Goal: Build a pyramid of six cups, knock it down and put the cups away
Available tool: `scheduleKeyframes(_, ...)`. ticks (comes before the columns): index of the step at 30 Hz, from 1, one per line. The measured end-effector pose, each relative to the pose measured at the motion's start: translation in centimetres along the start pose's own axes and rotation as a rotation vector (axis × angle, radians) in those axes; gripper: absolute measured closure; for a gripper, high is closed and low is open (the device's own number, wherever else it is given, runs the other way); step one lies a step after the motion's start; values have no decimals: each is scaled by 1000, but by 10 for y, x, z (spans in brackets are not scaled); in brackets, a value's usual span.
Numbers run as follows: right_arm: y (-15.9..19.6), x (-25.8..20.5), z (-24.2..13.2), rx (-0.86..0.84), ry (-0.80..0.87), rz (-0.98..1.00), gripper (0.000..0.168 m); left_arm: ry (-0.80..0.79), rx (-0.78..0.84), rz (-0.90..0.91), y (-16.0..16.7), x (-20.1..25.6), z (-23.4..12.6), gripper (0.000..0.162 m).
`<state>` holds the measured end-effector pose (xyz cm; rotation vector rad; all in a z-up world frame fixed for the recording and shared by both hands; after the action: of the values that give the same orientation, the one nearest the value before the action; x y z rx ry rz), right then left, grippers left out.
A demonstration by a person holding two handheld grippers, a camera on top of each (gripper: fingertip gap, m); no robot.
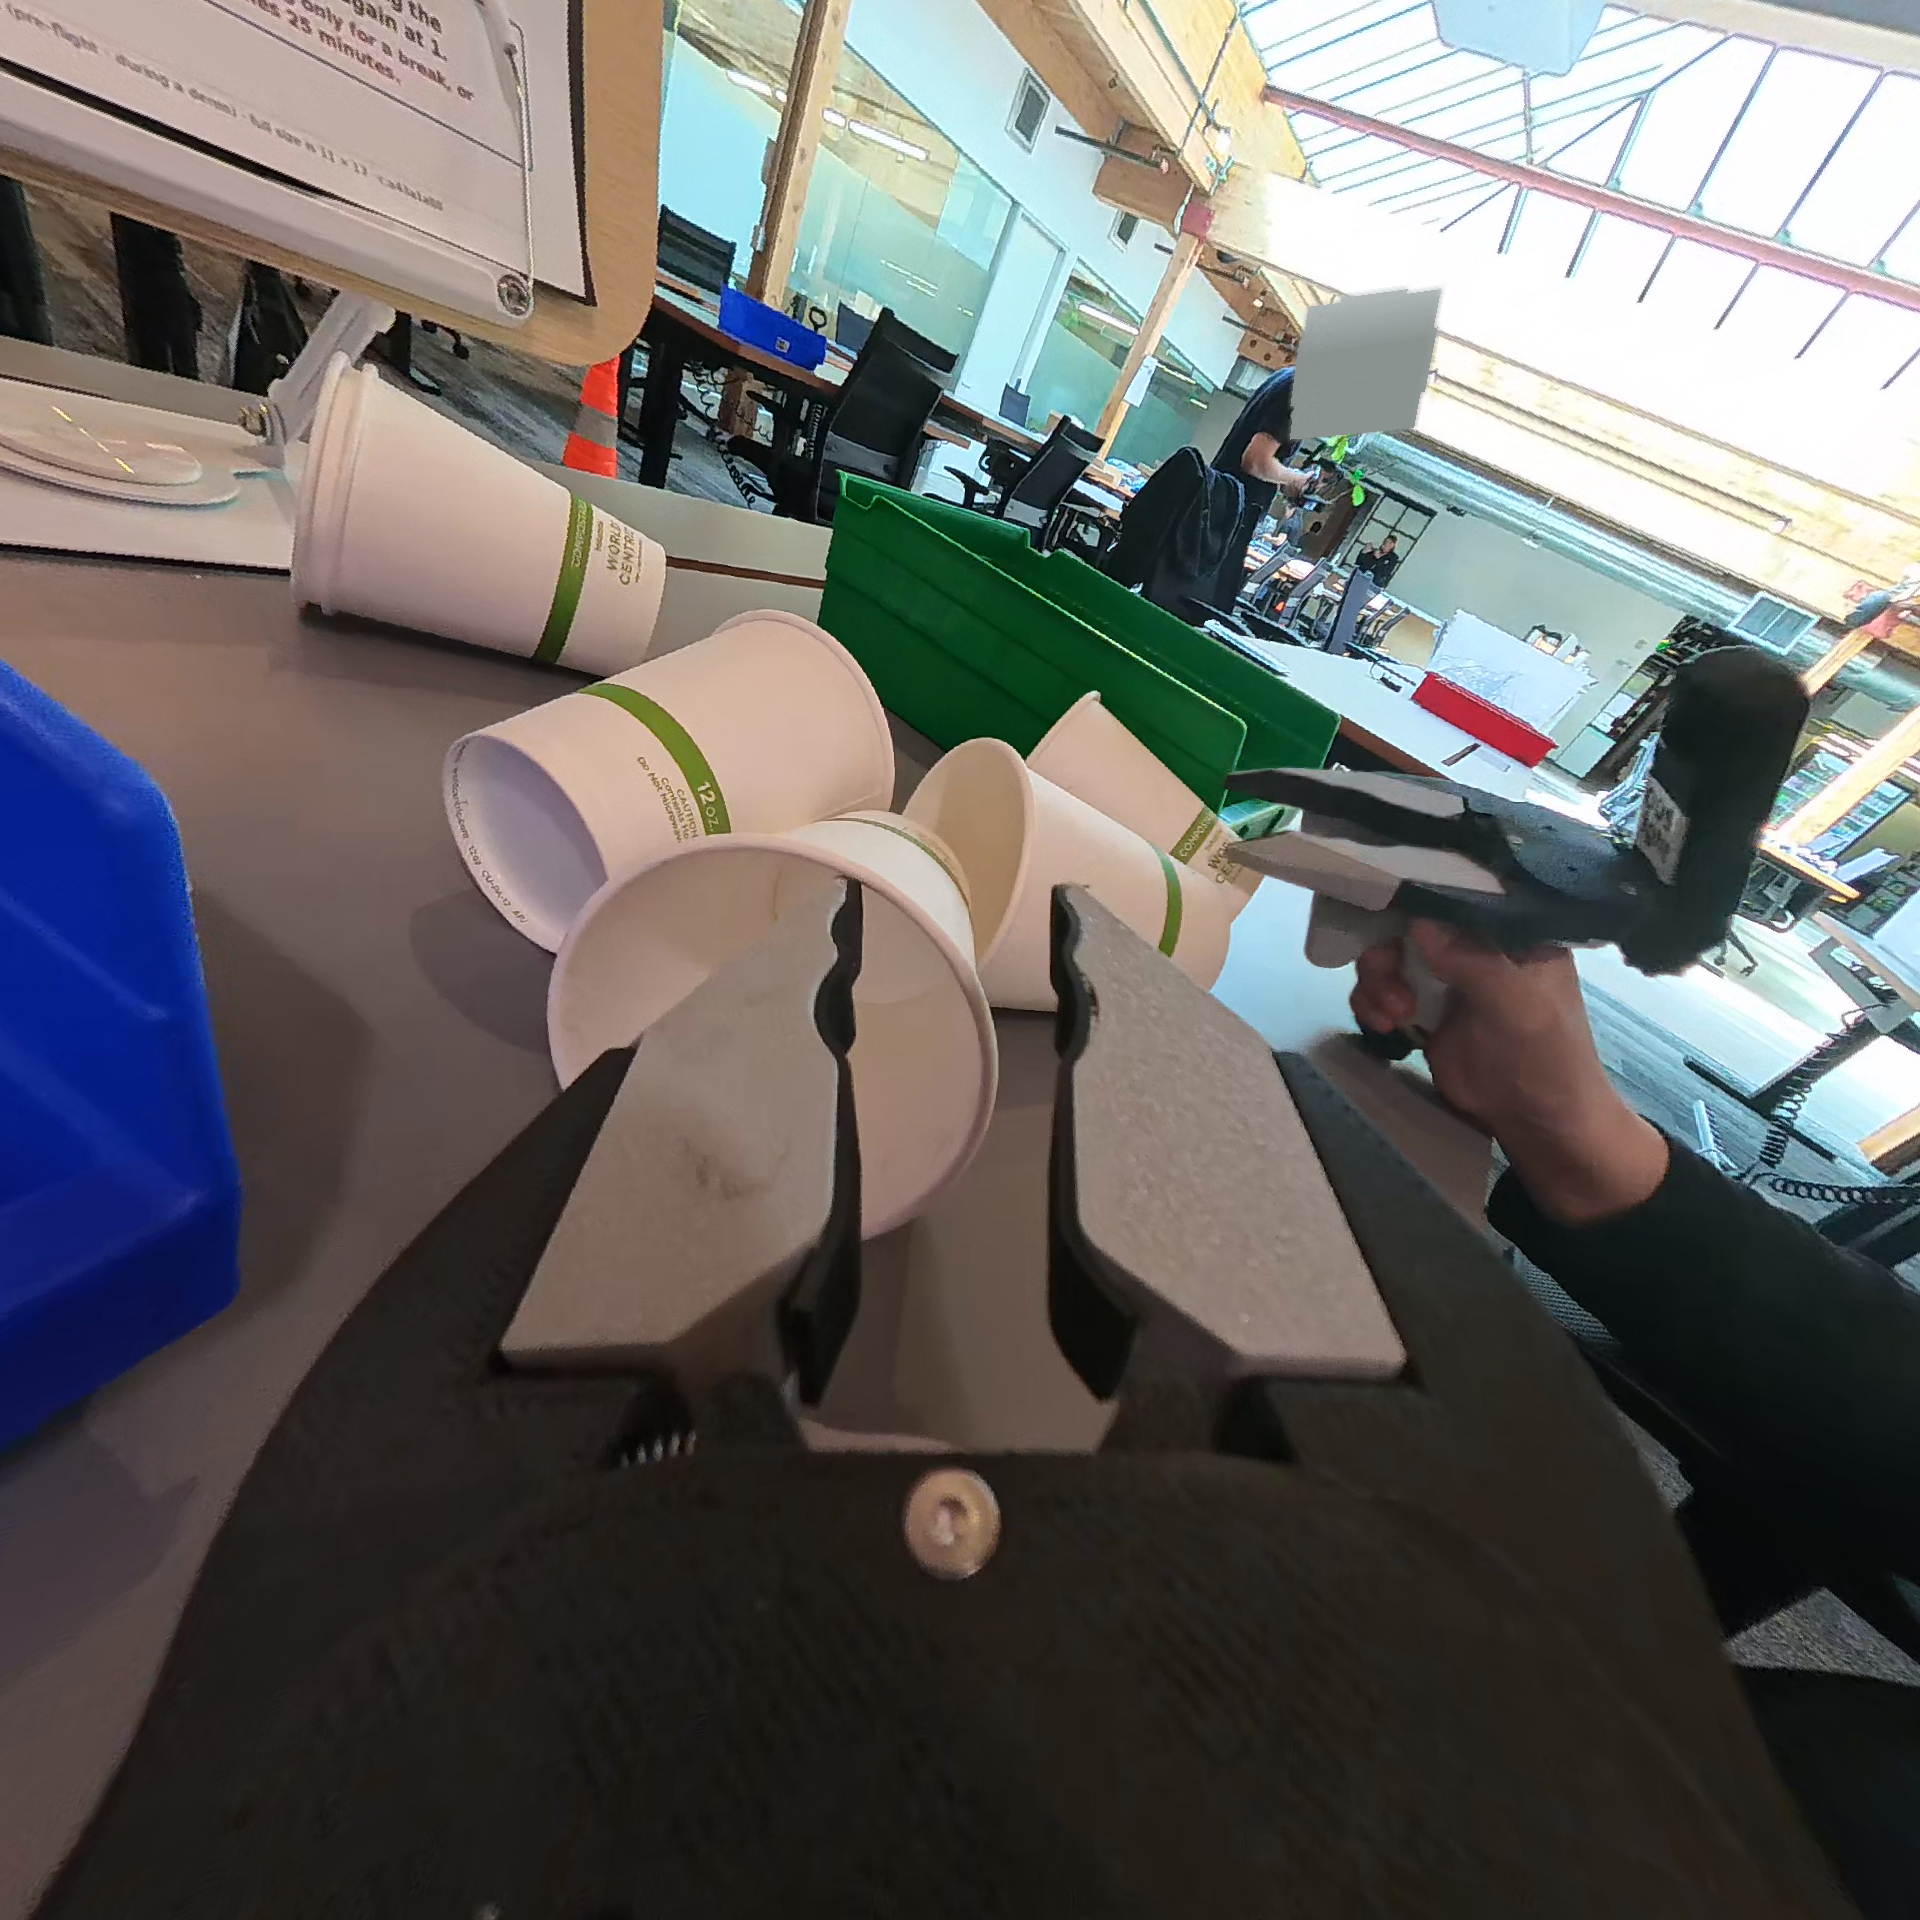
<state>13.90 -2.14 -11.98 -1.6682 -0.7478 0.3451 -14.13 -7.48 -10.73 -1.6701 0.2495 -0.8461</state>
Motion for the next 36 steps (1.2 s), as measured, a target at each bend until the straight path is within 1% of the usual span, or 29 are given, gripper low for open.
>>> scheduleKeyframes(1,2,-1,1,-26,14,-24,115,0,0,0,0,0,0,129)
scheduleKeyframes(4,9,-5,5,-103,54,-98,115,-1,1,4,0,0,0,129)
scheduleKeyframes(10,16,-10,11,-186,59,-140,110,2,-1,1,0,0,0,129)
scheduleKeyframes(15,19,-13,14,-226,96,-213,106,2,-1,1,0,0,0,129)
scheduleKeyframes(19,17,-15,12,-201,67,-200,106,1,-1,-1,0,0,0,129)
scheduleKeyframes(29,0,-5,-1,-26,-7,-25,108,2,-2,-4,0,0,0,129)
scheduleKeyframes(32,-5,-3,-6,19,-6,-8,109,2,-4,-4,0,0,0,129)
scheduleKeyframes(36,-8,-4,-8,35,0,-22,110,3,-3,-8,0,-1,0,129)
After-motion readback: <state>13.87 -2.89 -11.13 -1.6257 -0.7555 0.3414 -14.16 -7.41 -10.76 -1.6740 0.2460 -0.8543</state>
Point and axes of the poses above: each gripper's, where its closed fingertips meet, z out along the fingers, y out of its underside, x = y × z across the jaws, the point moved 5 cm from there along -z, back along the fingers, and after that the axes turned 2 degrees about -y, right-handed, at the moved point
